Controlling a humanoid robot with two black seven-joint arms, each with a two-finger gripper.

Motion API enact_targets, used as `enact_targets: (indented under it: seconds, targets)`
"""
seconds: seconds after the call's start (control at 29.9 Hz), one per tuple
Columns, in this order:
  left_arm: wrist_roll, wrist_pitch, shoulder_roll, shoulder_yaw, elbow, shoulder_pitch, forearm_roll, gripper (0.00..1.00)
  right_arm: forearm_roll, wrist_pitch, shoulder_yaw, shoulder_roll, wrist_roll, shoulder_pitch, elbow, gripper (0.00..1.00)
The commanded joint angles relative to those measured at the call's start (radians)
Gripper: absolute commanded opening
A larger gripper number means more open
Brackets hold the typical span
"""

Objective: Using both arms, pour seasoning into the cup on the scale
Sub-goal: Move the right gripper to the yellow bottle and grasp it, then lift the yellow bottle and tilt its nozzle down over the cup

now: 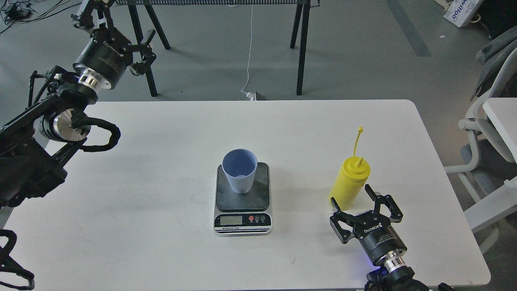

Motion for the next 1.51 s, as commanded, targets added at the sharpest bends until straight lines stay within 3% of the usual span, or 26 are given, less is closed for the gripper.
enact_targets:
  seconds: [0.0, 0.5, 0.94, 1.17, 1.37, 1.47]
  targets:
    - [0.001, -0.003, 0.017, 0.0, 0.0, -0.003, 0.0, 1.0, 0.003, 0.0, 0.016, 0.002, 0.0, 0.001, -0.011, 0.95]
    - [0.001, -0.008, 0.045, 0.002, 0.0, 0.0, 0.0, 1.0, 0.082, 0.0, 0.012, 0.014, -0.002, 0.119, -0.068, 0.95]
    - [0.001, -0.009, 0.058, 0.002, 0.0, 0.002, 0.0, 1.0, 0.081, 0.0, 0.002, 0.112, -0.005, 0.188, -0.184, 0.92]
    - [0.001, -0.011, 0.063, 0.002, 0.0, 0.0, 0.0, 1.0, 0.082, 0.0, 0.001, 0.109, -0.009, 0.19, -0.184, 0.76]
    - [0.001, -0.009, 0.065, 0.002, 0.0, 0.0, 0.0, 1.0, 0.082, 0.0, 0.001, 0.105, -0.014, 0.193, -0.184, 0.46]
    - [0.001, -0.009, 0.066, 0.002, -0.002, 0.0, 0.0, 1.0, 0.082, 0.0, -0.001, 0.105, -0.026, 0.196, -0.174, 0.42]
